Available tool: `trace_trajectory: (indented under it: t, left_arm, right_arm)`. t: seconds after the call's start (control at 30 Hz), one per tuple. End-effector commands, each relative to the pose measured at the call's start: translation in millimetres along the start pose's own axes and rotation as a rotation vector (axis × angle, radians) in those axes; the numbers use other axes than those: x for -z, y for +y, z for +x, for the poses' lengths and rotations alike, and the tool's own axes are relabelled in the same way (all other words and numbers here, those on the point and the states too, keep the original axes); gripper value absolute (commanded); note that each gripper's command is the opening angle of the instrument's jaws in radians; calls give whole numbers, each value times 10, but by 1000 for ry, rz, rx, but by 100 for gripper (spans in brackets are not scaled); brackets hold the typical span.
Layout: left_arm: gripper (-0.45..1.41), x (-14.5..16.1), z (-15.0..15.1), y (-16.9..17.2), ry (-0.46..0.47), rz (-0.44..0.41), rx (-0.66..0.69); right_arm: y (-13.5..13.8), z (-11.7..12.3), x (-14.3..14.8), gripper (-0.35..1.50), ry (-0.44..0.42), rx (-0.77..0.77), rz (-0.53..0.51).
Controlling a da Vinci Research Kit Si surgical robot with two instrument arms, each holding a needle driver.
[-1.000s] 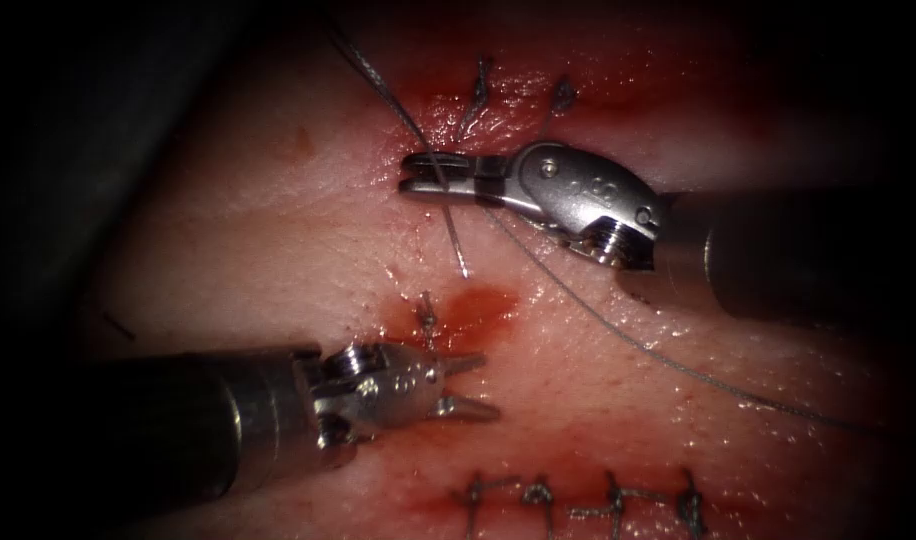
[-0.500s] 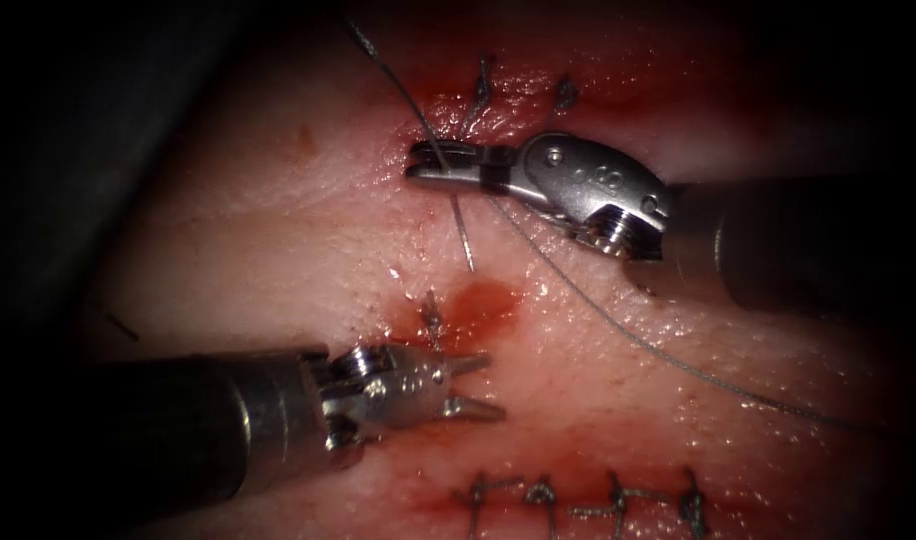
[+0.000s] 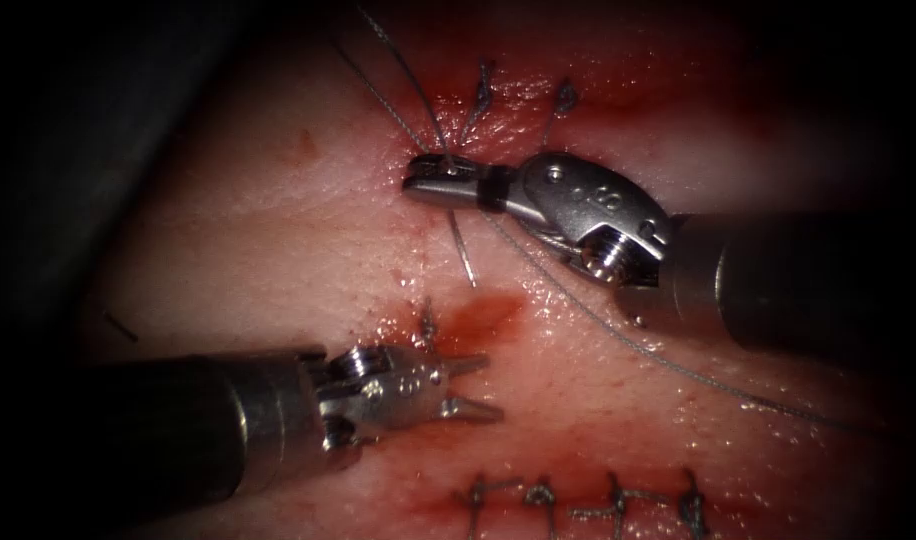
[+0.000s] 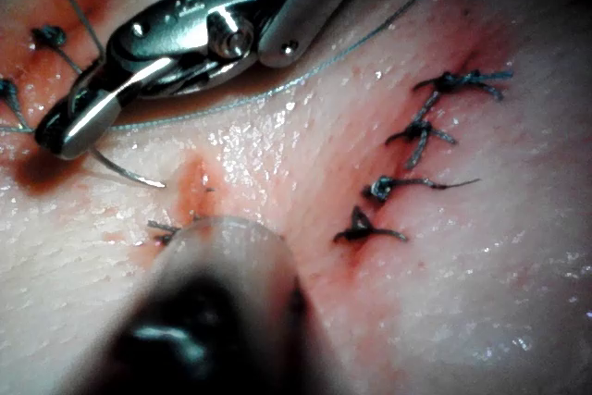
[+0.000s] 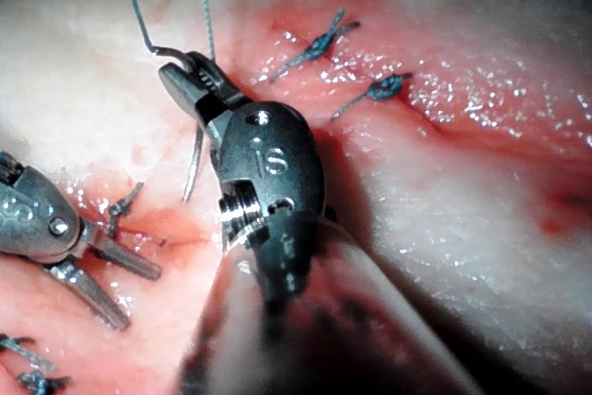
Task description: Wound Closure
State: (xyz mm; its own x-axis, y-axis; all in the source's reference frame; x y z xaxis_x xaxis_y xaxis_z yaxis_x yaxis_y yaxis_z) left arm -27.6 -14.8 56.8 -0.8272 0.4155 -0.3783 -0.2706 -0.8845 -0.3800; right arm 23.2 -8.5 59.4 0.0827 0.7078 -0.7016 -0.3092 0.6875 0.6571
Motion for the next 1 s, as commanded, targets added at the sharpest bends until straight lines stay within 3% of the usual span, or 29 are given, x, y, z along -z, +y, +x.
trace_trajectory:
  t: [0.03,0.33,0.73,1.0]
  left_arm:
    - [44,-6,2,1,1,-3,-2]
    - [44,-4,0,-2,2,-7,-3]
    - [41,-1,3,-5,2,-12,-17]
    - [37,7,7,-6,24,-7,-38]
  right_arm:
    - [-3,-6,-2,-35,-13,-12,0]
    - [-11,-20,16,-35,-77,-102,1]
    - [-34,-55,18,-35,-184,-204,97]
    - [-38,-63,26,-35,-232,-316,167]
